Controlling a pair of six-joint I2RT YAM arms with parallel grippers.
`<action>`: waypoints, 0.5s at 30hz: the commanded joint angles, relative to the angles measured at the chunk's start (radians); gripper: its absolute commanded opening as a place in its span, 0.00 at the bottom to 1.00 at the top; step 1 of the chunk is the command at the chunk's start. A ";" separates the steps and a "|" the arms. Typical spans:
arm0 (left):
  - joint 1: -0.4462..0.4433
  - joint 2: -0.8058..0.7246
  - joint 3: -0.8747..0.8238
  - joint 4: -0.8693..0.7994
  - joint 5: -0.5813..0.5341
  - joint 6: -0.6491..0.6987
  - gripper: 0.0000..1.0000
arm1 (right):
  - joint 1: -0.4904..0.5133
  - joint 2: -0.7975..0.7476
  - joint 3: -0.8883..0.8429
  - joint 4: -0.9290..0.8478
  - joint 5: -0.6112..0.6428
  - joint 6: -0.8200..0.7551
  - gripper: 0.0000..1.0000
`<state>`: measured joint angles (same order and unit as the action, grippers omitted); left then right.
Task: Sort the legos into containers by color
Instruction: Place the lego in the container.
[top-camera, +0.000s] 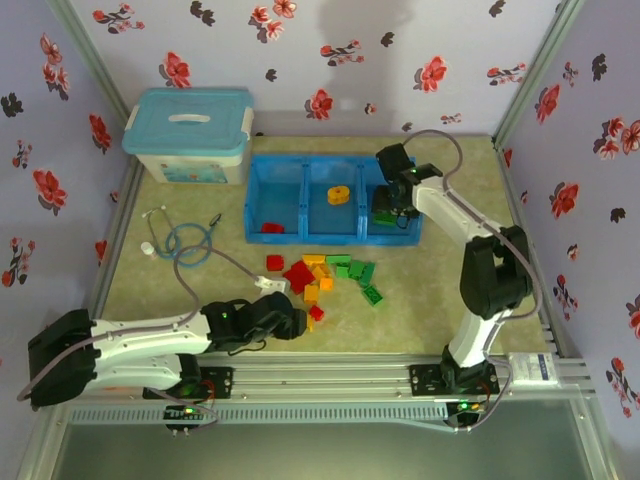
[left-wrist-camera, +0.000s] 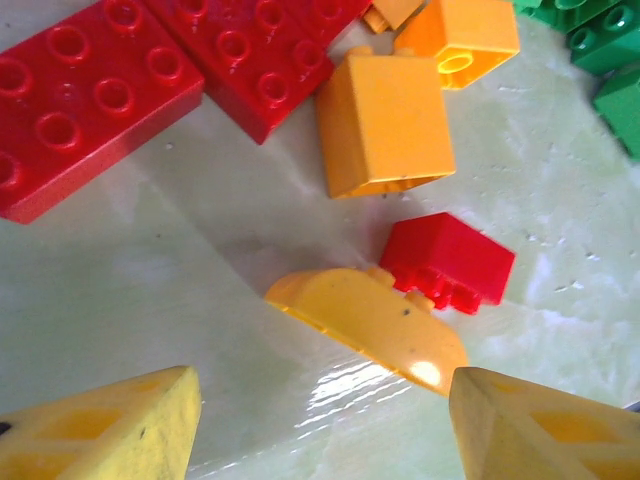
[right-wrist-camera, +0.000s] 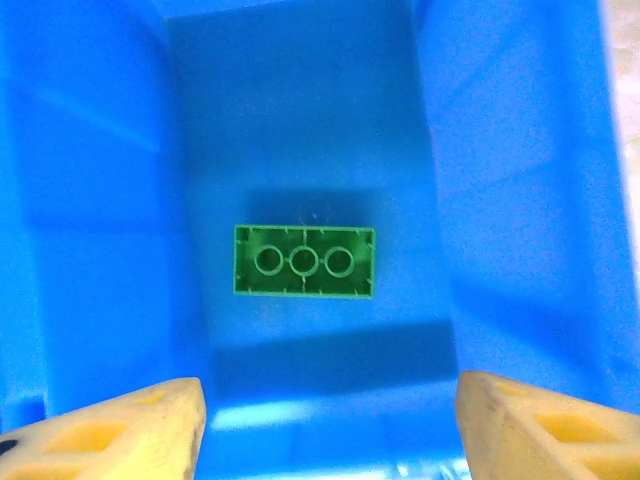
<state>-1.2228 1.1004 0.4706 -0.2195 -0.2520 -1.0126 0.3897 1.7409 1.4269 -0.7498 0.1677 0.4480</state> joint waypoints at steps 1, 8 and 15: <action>-0.007 0.035 0.030 0.068 0.022 -0.055 0.68 | 0.019 -0.124 -0.082 0.026 -0.005 0.028 0.67; -0.006 0.147 0.107 0.022 0.035 -0.089 0.67 | 0.052 -0.273 -0.245 0.079 -0.021 0.070 0.66; 0.000 0.212 0.133 0.004 0.029 -0.116 0.62 | 0.064 -0.382 -0.377 0.115 -0.023 0.103 0.65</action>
<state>-1.2240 1.2911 0.5701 -0.1947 -0.2188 -1.0996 0.4461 1.4029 1.0847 -0.6624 0.1486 0.5175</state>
